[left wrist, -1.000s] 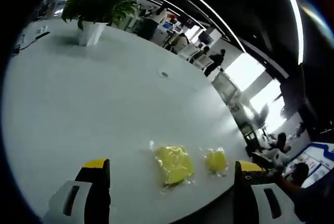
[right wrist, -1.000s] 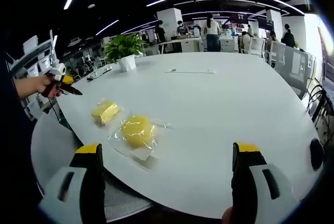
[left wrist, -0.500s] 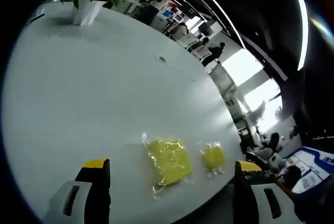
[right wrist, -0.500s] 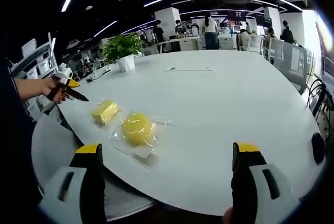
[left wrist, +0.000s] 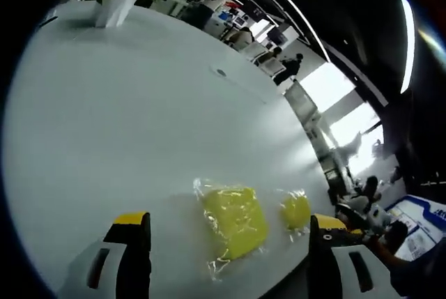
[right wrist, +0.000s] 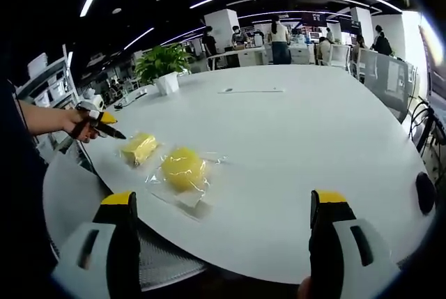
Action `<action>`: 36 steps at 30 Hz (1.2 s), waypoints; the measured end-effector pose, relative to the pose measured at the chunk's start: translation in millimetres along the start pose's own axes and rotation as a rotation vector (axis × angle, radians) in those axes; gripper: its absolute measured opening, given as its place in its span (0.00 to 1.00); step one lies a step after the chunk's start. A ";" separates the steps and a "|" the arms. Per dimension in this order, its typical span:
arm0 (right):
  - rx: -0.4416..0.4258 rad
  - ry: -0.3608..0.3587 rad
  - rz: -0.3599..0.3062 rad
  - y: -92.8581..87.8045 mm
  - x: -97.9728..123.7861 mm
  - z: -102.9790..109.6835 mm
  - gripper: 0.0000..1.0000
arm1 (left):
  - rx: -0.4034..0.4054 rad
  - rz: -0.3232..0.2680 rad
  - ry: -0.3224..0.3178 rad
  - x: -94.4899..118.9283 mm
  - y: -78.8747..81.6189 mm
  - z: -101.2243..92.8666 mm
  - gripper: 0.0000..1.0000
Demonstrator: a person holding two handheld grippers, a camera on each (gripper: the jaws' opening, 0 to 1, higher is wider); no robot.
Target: Compare the silicone blocks by pressing each to a similar depth, holding the contact briefly, and releasing to observe deformation and rebound differences across the visible hardness samples.
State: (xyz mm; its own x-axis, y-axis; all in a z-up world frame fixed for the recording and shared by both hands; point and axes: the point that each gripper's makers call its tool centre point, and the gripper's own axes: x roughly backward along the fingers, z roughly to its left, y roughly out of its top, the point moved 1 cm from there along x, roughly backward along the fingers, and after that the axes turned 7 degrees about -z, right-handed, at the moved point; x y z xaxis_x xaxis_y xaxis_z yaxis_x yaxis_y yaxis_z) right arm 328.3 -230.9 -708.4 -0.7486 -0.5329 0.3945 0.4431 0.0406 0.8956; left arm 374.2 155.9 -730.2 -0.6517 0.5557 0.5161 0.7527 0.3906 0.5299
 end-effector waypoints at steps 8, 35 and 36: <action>-0.006 0.005 0.010 -3.0 -0.6 0.4 0.97 | 0.052 0.007 -0.005 -12.9 -5.6 5.6 0.87; -0.018 0.007 0.026 -7.4 -4.1 -2.5 0.97 | 0.100 0.181 -0.024 -40.5 -26.6 27.0 0.37; -0.019 0.008 0.027 -7.1 -4.2 -2.0 0.97 | 0.104 0.181 -0.018 -41.1 -26.5 28.3 0.35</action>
State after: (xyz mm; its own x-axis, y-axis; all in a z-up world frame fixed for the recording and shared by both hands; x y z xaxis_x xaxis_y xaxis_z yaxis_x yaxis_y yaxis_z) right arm 329.3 -230.7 -716.8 -0.7324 -0.5382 0.4171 0.4725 0.0393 0.8805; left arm 383.7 143.5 -784.5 -0.5039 0.6367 0.5836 0.8635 0.3566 0.3565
